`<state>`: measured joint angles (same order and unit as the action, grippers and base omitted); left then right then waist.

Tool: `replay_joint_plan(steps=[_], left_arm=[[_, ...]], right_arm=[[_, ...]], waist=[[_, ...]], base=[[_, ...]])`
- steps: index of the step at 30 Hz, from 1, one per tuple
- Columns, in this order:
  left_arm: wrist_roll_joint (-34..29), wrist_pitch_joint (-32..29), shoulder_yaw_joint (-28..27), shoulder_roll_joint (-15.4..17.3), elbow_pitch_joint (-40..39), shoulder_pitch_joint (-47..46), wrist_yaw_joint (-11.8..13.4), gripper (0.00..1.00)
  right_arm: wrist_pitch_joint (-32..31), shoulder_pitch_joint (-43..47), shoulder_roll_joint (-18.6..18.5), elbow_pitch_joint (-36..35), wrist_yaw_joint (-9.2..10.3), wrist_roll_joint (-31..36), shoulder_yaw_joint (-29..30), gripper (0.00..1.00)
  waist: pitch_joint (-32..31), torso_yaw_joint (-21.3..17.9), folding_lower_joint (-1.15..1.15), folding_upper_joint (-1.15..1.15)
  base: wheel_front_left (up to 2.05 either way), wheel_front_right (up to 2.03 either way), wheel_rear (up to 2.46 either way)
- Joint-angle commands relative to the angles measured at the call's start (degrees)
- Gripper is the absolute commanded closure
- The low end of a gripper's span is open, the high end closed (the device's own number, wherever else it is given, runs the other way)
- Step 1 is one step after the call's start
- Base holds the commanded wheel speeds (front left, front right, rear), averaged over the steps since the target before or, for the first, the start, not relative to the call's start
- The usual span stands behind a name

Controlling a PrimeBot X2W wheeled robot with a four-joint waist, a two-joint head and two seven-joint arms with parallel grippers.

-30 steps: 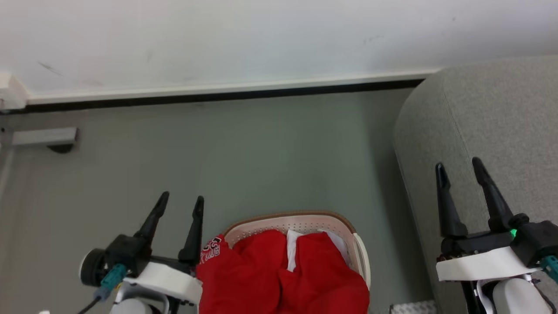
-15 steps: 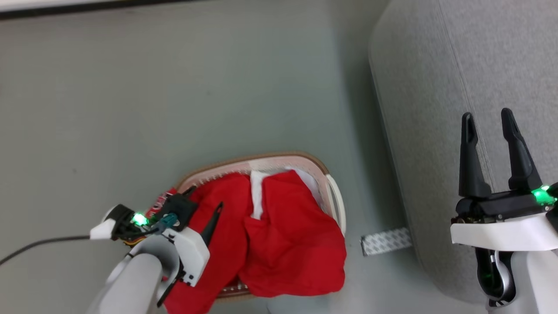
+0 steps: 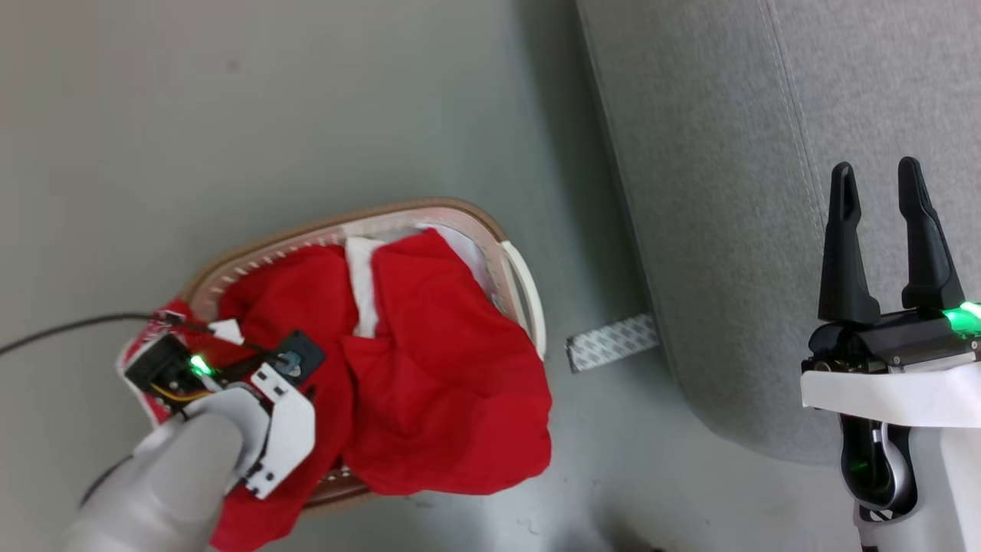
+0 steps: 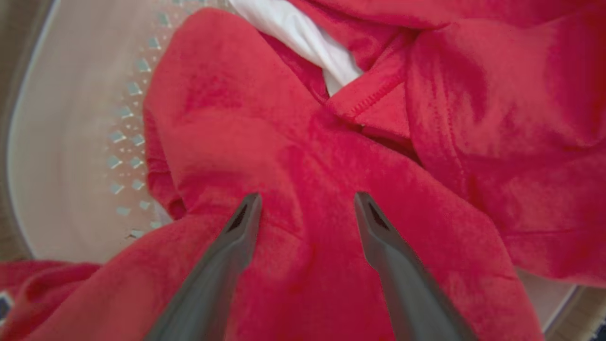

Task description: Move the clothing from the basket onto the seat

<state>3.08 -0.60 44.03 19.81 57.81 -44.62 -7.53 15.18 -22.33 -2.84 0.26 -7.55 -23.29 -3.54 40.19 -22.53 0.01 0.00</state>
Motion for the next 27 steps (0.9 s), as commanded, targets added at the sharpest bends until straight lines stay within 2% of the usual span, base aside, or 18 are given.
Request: replay_joint_plan(steps=[1,7,8,17,18,19,20,27], left_arm=[[0.2,-0.7,1.1,1.0,1.0,-1.2,0.1,0.0],[1.2,-5.2,8.5,2.1,5.5,-5.5,0.1,0.0],[2.1,-6.5,11.0,2.1,6.7,-6.1,0.1,0.0],[7.9,-10.6,19.6,2.3,7.5,-8.3,0.1,0.02],[8.5,-10.8,20.6,2.3,7.3,-8.5,0.1,0.18],[9.3,-11.0,21.5,2.4,7.1,-8.7,0.1,0.53],[10.1,-11.1,22.5,2.5,6.9,-8.8,0.1,1.0],[13.9,-10.3,27.6,3.8,5.5,-10.6,0.1,1.0]], right_arm=[[0.0,-1.1,-0.1,-0.2,0.12,-0.5,-0.2,0.0],[0.0,-1.2,-0.1,-0.9,0.12,-2.2,-1.0,0.0],[0.0,-0.9,-0.1,-0.9,0.12,-2.9,-1.2,0.0],[0.0,-1.1,-0.1,-0.9,0.12,-3.4,-1.4,0.0],[0.0,-1.1,-0.1,-0.9,0.12,-3.2,-1.3,0.0],[0.0,-1.1,-0.1,-0.7,0.12,-3.0,-1.2,0.0],[0.0,-1.1,-0.1,-0.5,0.12,-2.8,-1.1,0.0],[0.0,-1.9,-0.1,-0.2,0.12,-2.1,-1.3,0.0]], waist=[[1.9,-1.7,-0.01,0.0],[4.6,-3.6,-0.01,0.0],[5.4,-4.1,-0.01,0.0],[7.3,-4.9,-0.01,0.0],[7.3,-4.8,-0.01,0.0],[7.2,-4.7,-0.01,0.0],[7.1,-4.6,-0.01,0.0],[6.8,-4.1,-0.01,0.0]], base=[[0.0,0.0,0.0],[0.0,0.0,0.0],[0.0,0.0,0.0],[0.0,0.0,0.0],[0.0,0.0,0.0],[0.0,0.0,0.0],[0.0,0.0,0.0],[0.0,0.0,0.0]])
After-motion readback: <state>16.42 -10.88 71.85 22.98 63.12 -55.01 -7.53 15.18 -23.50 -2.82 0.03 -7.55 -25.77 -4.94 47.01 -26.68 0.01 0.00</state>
